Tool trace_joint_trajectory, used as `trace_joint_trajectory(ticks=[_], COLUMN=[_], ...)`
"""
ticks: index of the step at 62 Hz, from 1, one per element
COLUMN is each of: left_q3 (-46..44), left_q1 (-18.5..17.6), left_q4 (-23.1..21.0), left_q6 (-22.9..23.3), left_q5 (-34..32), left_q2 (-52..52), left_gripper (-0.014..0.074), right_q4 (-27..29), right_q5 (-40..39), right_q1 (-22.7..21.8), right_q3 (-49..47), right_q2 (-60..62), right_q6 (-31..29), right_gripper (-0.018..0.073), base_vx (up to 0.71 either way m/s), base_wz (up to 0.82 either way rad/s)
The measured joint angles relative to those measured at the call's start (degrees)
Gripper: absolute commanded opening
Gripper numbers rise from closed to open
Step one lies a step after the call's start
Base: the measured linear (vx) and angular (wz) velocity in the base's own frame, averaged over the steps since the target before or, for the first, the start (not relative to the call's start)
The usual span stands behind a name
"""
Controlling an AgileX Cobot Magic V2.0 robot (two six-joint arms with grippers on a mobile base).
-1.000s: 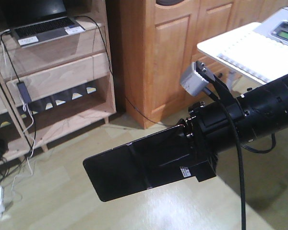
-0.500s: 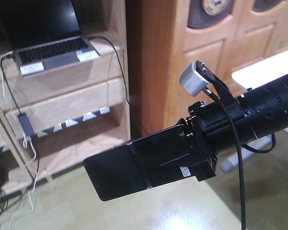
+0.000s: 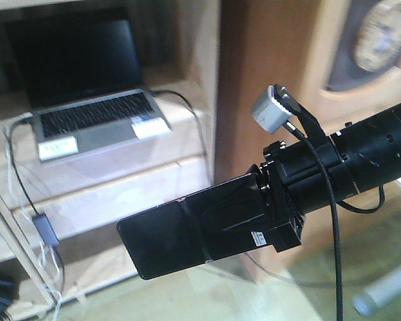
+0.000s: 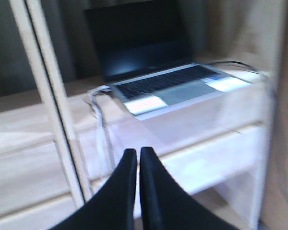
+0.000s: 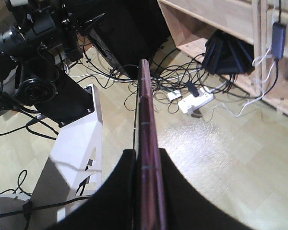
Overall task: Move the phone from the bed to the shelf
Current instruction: 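Hold the phone while the base drives to the wooden shelf, then raise the held phone above the upper shelf with the right gripper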
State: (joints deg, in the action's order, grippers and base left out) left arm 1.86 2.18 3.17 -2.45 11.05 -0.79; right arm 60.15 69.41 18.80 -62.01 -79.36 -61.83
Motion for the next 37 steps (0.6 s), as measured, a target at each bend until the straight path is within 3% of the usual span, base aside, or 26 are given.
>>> trace_joint_trajectory(ticks=[37], left_q3=[0.0], left_q1=[0.0], left_q4=[0.0], left_q6=[0.0], left_q5=[0.0], left_q2=[0.0], left_gripper=[0.0001], right_q4=[0.0], right_q5=[-0.04], right_q1=[0.0], right_q3=[0.0], right_q2=[0.0], right_q6=[0.0], right_gripper=[-0.0001], base_vx=[0.38], base_wz=[0.45])
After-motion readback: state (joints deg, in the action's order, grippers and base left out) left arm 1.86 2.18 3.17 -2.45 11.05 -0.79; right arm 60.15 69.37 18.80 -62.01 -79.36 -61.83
